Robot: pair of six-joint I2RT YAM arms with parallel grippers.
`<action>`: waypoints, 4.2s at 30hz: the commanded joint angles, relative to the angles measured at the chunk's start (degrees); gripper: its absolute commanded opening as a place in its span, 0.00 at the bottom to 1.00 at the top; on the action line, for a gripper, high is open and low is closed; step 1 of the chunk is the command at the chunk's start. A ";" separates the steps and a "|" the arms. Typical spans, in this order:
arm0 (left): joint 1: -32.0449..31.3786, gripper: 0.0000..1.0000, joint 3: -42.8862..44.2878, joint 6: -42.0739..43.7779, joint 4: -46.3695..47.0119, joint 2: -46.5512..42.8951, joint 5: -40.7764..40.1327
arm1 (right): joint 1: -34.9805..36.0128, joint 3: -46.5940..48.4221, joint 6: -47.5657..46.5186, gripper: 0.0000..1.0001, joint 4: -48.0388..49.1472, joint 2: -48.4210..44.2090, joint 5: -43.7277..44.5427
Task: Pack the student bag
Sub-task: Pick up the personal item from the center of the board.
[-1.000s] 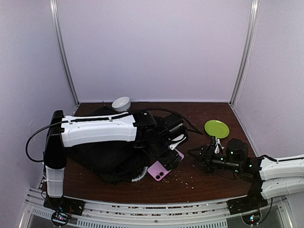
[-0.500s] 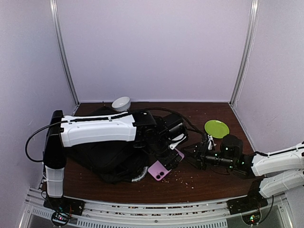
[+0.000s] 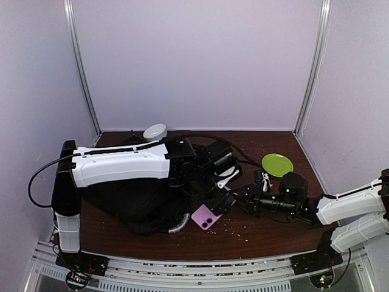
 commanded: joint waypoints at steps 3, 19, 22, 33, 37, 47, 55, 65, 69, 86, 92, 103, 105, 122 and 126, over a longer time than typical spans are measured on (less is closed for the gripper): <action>0.28 0.43 0.16 -0.36 3.22 -2.76 0.96 | -0.19 -0.31 1.55 0.16 7.05 0.82 -1.55; 0.26 0.83 2.93 -0.67 -3.32 -6.78 -3.70 | -0.17 3.04 -7.60 0.00 -8.83 -5.68 1.71; 0.26 0.94 1.21 -1.69 -5.51 -12.55 -7.46 | -0.21 9.22 -17.39 0.00 -23.08 -8.72 4.76; 2.11 0.98 -17.66 -14.59 4.54 -36.47 -12.60 | 6.08 32.51 -49.65 0.00 -49.96 -9.83 22.26; 6.32 0.98 -27.42 -21.51 13.94 -44.91 -11.11 | 17.15 38.40 -71.94 0.00 -53.83 -11.44 44.09; 10.03 0.98 -41.47 -31.44 41.01 -52.18 5.43 | 39.57 25.27 -125.14 0.00 -17.30 -4.94 82.83; 10.04 0.98 -44.14 -40.65 51.50 -48.91 13.57 | 43.53 14.08 -174.73 0.00 40.05 10.42 84.36; 10.00 0.91 -37.62 -39.44 48.14 -35.50 25.69 | 47.50 14.84 -182.33 0.00 48.73 18.77 80.41; 9.92 0.86 -39.14 -40.20 51.06 -34.51 27.96 | 48.28 14.35 -182.57 0.00 48.71 19.14 80.35; 8.74 0.32 -34.30 -40.01 54.13 -26.73 34.28 | 49.02 13.64 -184.48 0.00 48.47 19.64 79.41; 8.69 0.00 -34.05 -40.48 55.24 -26.12 35.61 | 49.05 13.51 -184.23 0.00 46.99 20.12 80.21; 9.72 0.00 -34.04 -41.18 55.78 -26.84 34.66 | 49.02 16.41 -186.80 0.49 48.77 23.43 82.14; 10.50 0.00 -34.58 -41.16 56.09 -27.55 33.64 | 49.27 17.14 -186.24 0.62 48.81 23.29 83.49; 26.38 0.00 -42.68 -40.85 59.67 -40.01 24.54 | 49.45 30.87 -122.98 0.99 -22.41 9.05 84.37; 29.72 0.00 -46.52 -37.75 59.59 -46.78 23.00 | 44.98 38.79 -93.14 1.00 -43.23 6.02 69.50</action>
